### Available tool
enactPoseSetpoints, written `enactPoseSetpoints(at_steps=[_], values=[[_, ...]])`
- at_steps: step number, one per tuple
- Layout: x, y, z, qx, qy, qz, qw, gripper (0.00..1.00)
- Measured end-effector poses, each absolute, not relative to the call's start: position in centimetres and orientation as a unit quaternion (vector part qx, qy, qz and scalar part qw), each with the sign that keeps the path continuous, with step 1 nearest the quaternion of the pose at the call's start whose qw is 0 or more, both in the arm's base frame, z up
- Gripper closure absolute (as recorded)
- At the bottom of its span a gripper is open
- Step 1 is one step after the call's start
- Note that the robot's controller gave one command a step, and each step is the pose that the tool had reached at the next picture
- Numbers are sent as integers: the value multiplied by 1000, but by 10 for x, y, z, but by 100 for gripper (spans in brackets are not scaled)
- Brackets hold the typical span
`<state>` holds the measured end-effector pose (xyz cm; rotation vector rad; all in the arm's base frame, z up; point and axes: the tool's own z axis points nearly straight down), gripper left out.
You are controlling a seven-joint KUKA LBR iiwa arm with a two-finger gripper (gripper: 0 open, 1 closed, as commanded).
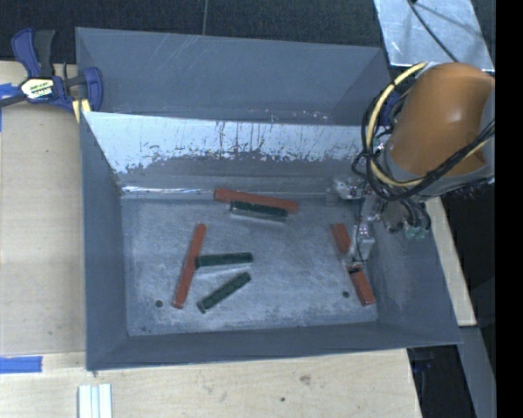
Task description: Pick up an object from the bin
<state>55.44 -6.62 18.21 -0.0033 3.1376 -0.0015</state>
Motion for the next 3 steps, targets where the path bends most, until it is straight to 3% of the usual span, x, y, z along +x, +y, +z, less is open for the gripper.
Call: enactPoseSetpoints(at_steps=[1,2,3], values=[[512,-114,146,26,1000,-1,-2,0],[569,-142,71,-234,972,0,3,0],[535,-116,80,-636,772,4,0,0]])
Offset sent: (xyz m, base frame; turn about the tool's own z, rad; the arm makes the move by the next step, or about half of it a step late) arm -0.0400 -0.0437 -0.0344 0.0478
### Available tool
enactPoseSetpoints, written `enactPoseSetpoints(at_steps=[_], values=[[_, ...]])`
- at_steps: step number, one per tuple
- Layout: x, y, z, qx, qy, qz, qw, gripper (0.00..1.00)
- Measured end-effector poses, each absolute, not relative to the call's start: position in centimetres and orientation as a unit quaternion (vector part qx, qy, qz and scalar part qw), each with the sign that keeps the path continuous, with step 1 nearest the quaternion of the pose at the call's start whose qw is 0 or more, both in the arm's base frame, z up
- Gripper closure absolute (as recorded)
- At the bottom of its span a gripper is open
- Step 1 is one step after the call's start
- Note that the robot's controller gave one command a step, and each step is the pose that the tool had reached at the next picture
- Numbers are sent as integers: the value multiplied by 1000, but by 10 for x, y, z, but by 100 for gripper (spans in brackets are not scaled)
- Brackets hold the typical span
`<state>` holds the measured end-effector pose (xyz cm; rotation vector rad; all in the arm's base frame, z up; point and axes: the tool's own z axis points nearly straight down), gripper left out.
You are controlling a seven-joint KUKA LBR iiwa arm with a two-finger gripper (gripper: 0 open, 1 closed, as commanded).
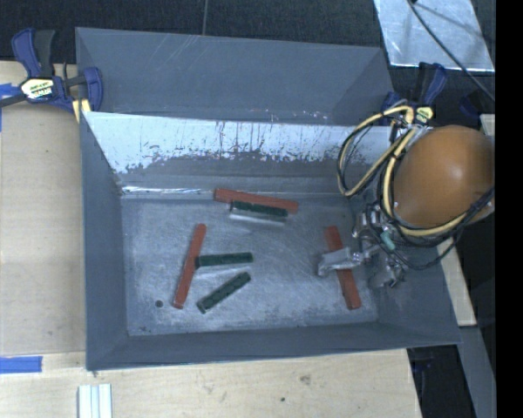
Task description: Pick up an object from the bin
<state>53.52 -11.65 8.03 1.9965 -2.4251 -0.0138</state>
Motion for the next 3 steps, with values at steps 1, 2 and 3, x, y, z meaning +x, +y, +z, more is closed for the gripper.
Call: enactPoseSetpoints(at_steps=[1,2,3], values=[[519,-128,79,733,-681,-2,-3,0],[519,-129,78,732,-681,-2,-2,100],[514,-122,211,714,-700,0,-1,100]])
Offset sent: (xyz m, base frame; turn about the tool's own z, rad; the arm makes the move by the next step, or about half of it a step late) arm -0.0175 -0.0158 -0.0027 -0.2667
